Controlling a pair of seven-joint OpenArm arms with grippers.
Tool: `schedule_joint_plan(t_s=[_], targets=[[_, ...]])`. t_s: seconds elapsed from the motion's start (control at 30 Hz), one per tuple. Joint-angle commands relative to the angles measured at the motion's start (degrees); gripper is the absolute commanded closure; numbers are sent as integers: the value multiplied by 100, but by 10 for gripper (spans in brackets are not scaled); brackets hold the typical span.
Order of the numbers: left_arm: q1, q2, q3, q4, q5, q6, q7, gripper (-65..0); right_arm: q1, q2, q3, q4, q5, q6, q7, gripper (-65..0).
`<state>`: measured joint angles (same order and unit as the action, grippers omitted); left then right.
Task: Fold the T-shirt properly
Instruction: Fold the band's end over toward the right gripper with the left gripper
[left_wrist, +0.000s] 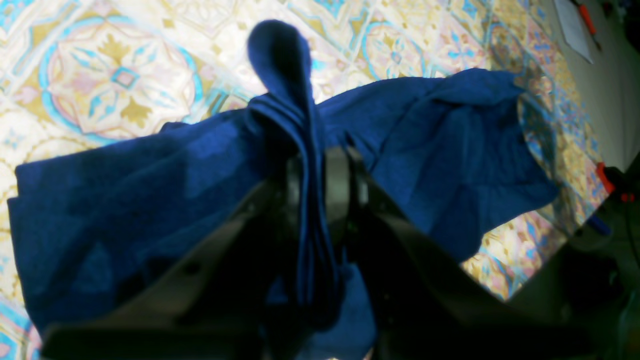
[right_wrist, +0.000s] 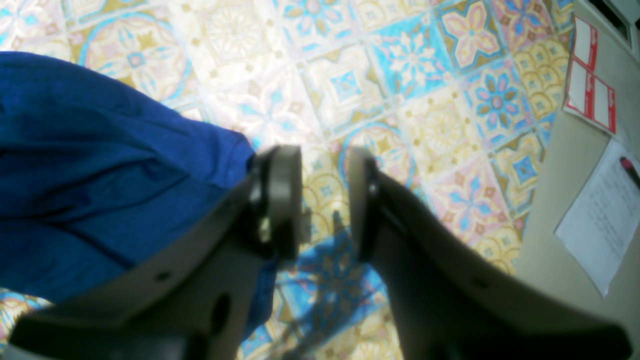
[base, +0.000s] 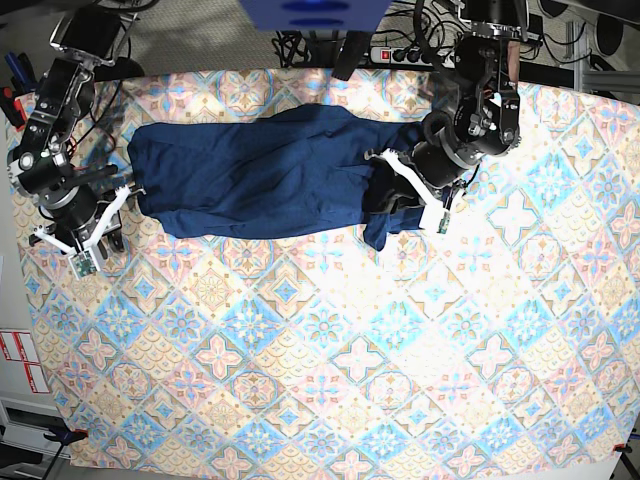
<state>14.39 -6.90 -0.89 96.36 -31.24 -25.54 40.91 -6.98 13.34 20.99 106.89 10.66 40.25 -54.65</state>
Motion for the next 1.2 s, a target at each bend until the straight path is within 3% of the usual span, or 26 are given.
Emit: schedule_joint_plan(t_s=[0.0, 0.2, 0.4, 0.53, 0.77, 1.03, 1.17], targets=[[-107, 52, -4, 22, -89, -44, -104, 0, 61, 85, 24, 120, 47, -25, 125, -157], [-239, 87, 154, -216, -89, -44, -104, 0, 61, 85, 24, 120, 47, -25, 125, -157], [-204, 52, 392, -66, -133, -44, -77, -161, 61, 85, 24, 120, 47, -25, 125, -157], [-11, -44, 436, 364, -150, -44, -69, -218, 61, 85, 24, 120, 47, -25, 125, -157], [657, -440, 5, 1076, -150, -44, -69, -219, 61, 85, 24, 120, 47, -25, 125, -157], [1211, -449, -786, 1059, -89, -44, -95, -219, 61, 77, -3, 120, 47, -25, 125, -157], [1176, -440, -830, 778, -89, -44, -95, -218, 61, 77, -3, 120, 47, -25, 125, -157]])
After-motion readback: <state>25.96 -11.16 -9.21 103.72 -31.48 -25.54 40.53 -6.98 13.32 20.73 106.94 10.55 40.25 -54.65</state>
